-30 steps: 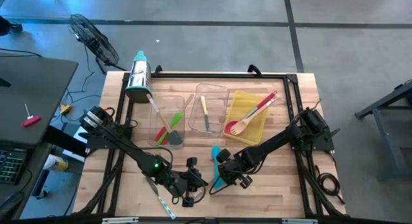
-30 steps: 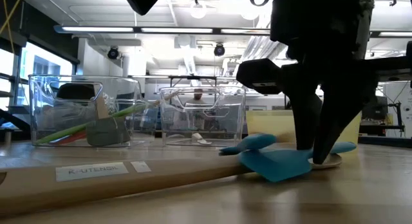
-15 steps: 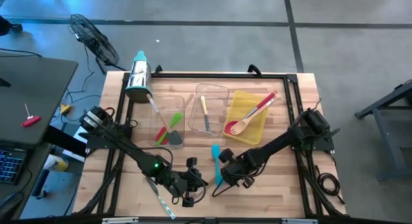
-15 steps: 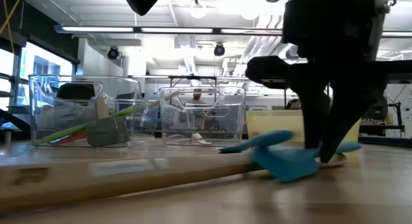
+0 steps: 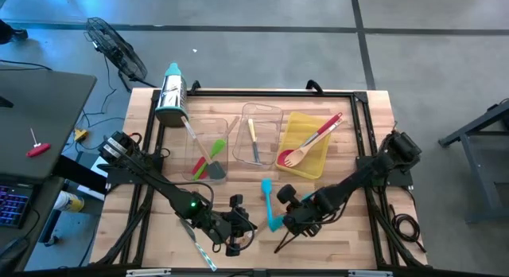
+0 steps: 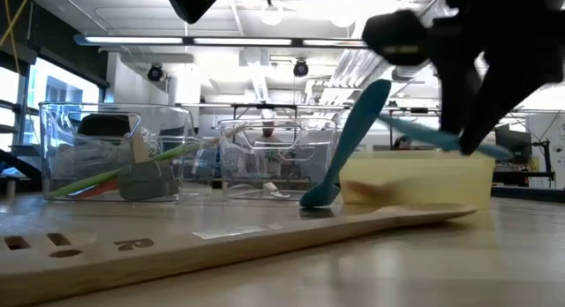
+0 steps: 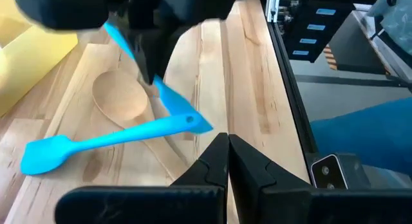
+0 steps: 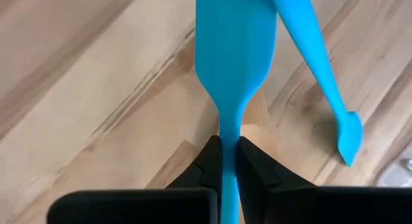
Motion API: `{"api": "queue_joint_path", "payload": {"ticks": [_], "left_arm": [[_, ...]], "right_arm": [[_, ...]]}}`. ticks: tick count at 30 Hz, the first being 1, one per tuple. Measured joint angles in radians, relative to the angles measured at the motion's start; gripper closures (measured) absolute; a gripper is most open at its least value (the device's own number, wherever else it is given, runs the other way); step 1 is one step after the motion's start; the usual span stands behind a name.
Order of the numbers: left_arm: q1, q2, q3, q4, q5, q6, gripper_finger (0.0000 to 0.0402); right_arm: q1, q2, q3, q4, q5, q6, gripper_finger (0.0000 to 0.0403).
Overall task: Pick & Place Kitchen Items
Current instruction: Put the blue spatula into the left transparent bin
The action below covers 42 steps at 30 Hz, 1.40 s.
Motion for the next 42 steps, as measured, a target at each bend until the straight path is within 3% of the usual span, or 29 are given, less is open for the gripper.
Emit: {"api": "queue_joint_path", "payload": {"ticks": [15, 23, 31, 38, 42], "left_arm": [[-0.001, 0.000, 0.000, 0.001, 0.000, -0.030, 0.0398], [-0.001, 0.000, 0.000, 0.084, -0.096, 0.034, 0.0398], [-0.002, 0.000, 0.001, 0.172, -0.103, 0.125, 0.0398], [-0.001, 0.000, 0.001, 0.161, -0.062, 0.056, 0.0395], [-0.001, 0.022, 0.001, 0.132, -0.064, 0.044, 0.0360]], "right_arm": [[0.096, -0.065, 0.011, 0.013, 0.056, 0.067, 0.0390], [0.179, -0.067, 0.082, 0.108, 0.199, 0.108, 0.0390], [0.257, -0.067, 0.086, 0.233, 0.378, 0.137, 0.0390], [0.283, -0.067, 0.086, 0.288, 0.402, 0.134, 0.0390], [0.284, -0.067, 0.086, 0.306, 0.405, 0.133, 0.0390]]}}
